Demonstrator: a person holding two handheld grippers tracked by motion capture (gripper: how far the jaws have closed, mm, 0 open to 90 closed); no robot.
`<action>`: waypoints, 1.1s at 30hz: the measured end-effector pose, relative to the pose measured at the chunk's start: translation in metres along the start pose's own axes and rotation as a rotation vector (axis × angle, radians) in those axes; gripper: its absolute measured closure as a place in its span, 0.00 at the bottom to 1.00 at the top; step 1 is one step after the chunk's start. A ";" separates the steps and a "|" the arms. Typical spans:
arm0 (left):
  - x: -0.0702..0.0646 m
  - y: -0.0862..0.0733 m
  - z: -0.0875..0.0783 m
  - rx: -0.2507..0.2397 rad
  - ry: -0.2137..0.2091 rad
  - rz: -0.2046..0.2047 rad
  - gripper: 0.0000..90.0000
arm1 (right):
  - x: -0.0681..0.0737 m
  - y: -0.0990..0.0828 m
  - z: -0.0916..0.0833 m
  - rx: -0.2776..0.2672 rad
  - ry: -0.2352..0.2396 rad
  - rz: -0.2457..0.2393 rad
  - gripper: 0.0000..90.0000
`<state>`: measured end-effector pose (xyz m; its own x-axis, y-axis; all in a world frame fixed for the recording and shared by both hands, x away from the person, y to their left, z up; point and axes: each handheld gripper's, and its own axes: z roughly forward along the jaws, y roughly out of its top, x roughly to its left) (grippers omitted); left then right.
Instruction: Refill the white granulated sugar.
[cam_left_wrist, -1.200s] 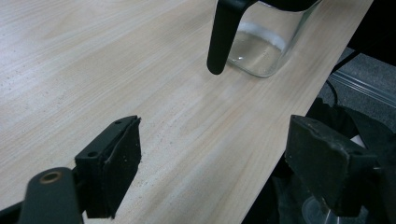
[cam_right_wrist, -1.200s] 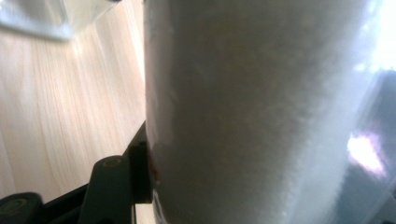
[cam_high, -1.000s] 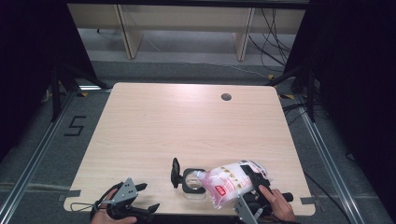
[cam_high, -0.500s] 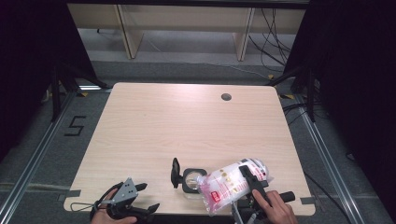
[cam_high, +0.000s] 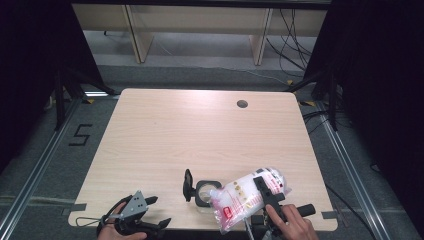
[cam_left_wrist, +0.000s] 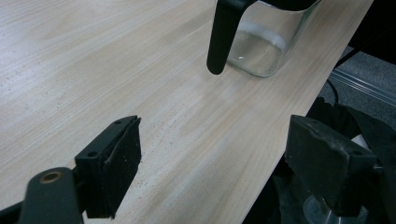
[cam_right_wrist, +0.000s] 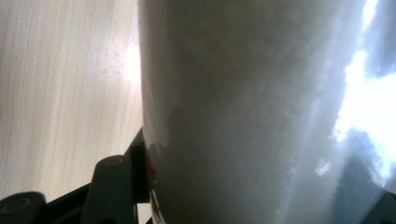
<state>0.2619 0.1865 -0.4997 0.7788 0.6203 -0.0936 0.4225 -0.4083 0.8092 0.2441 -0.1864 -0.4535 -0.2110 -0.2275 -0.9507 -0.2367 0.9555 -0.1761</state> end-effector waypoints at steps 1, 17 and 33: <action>0.000 0.000 0.000 0.000 0.000 0.000 0.20 | 0.000 0.000 0.000 0.000 0.000 0.000 0.49; 0.002 0.000 0.001 -0.017 0.000 0.019 0.20 | 0.002 0.000 0.001 -0.007 -0.006 -0.017 0.49; 0.002 0.000 0.000 -0.018 0.000 0.020 0.20 | 0.002 -0.002 -0.001 -0.009 -0.016 0.004 0.50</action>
<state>0.2634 0.1872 -0.5002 0.7868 0.6124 -0.0774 0.3987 -0.4085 0.8211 0.2431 -0.1887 -0.4550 -0.1966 -0.2200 -0.9555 -0.2447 0.9547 -0.1695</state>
